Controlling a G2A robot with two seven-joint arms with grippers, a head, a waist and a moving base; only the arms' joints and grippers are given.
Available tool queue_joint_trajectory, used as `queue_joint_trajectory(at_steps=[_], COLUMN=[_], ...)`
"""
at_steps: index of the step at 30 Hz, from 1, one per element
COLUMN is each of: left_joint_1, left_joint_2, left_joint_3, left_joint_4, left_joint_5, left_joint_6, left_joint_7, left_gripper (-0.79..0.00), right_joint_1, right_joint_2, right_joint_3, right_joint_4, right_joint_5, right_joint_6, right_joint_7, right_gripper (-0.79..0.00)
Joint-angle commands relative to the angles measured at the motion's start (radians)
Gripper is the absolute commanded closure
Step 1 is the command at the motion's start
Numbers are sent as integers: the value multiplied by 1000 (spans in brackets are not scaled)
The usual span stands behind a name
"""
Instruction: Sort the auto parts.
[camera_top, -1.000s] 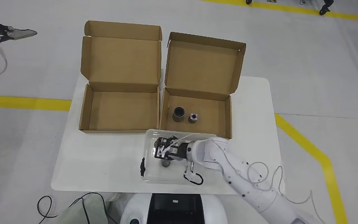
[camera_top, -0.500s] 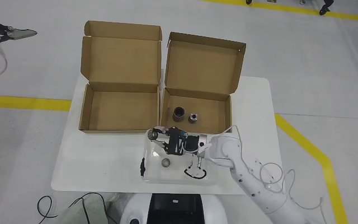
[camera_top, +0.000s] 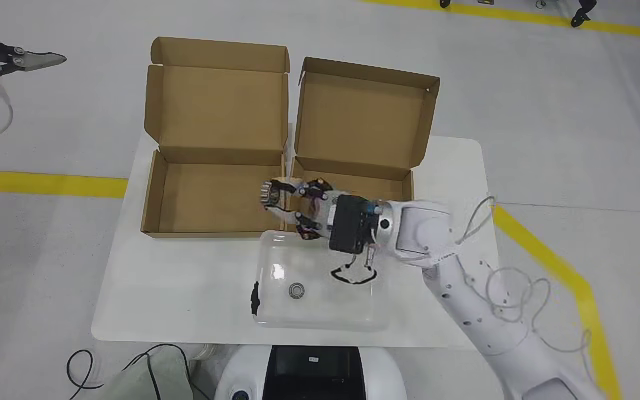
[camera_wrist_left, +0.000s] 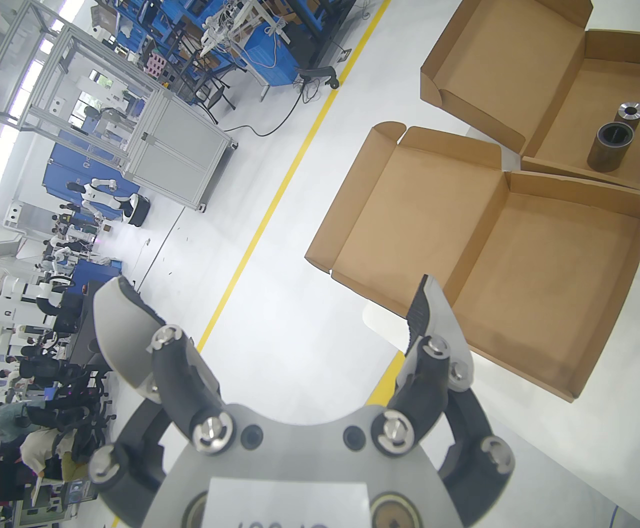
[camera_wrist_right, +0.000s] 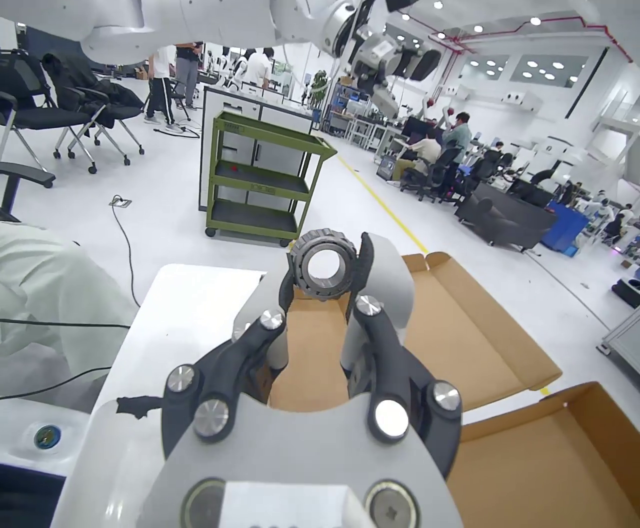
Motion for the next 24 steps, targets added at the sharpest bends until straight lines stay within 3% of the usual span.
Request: queue_joint_trajectory(at_steps=[1,14,24], left_joint_1=[0,0,0], left_joint_2=[0,0,0], left_joint_3=[0,0,0], left_joint_4=[0,0,0], left_joint_5=[0,0,0], left_joint_6=[0,0,0], left_joint_7=[0,0,0], left_gripper=[-785,-785,-785], right_joint_1=[25,174,190], right_joint_2=[-7,-53,-62], right_joint_3=[-8,-39,-15], right_joint_4=[7,38,5], right_joint_5=[15,54,51], right_joint_6=[17,102,121], right_joint_7=[-5,-114,-120], right_gripper=[0,0,0])
